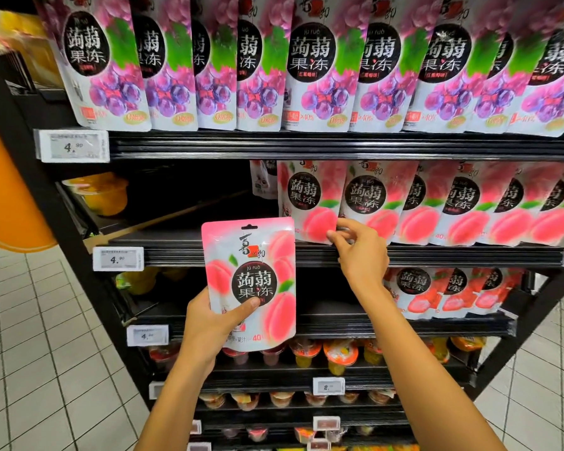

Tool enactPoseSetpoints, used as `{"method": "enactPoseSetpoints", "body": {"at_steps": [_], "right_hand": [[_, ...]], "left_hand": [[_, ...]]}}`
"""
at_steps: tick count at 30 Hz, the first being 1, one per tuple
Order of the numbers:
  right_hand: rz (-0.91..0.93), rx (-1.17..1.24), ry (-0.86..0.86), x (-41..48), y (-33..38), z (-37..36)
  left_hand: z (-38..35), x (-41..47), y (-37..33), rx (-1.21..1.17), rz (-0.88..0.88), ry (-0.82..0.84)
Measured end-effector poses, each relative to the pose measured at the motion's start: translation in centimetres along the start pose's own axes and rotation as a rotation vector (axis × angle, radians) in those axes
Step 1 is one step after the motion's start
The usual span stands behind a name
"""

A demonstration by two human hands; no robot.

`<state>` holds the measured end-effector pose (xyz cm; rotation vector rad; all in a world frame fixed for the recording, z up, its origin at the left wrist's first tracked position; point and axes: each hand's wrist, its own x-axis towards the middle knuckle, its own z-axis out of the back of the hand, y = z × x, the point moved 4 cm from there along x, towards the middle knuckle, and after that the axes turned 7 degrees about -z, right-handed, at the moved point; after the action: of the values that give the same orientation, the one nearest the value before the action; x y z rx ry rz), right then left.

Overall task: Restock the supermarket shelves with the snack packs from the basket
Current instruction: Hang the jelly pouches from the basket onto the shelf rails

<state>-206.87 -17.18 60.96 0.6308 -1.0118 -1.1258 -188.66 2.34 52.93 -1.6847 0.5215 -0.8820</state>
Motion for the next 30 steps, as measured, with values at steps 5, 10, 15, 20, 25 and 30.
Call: {"method": "enactPoseSetpoints", "body": {"at_steps": [5,10,15,20,25,30], "right_hand": [[-0.024,-0.015,-0.022,0.2,-0.9,1.1],[-0.028,0.028,-0.011,0.4,-1.3,1.6],[0.010,0.111,-0.081,0.1,-1.3,2.1],[0.160,0.228,0.045,-2.6,0.5,2.0],[-0.027,0.426,0.723,-6.0,1.6,-1.1],[-0.085,0.595,0.605,-5.3,2.5,-0.9]], "left_hand": [[0.2,0.1,-0.1,0.008,-0.003,-0.011],[-0.5,0.3,-0.1,-0.010,0.002,-0.017],[-1.5,1.0,-0.8,-0.034,0.001,0.003],[-2.2,2.0,-1.7,-0.049,-0.011,0.026],[-3.1,3.2,-2.9,-0.091,-0.042,0.039],[-3.5,4.0,-4.3,-0.102,-0.079,0.085]]}}
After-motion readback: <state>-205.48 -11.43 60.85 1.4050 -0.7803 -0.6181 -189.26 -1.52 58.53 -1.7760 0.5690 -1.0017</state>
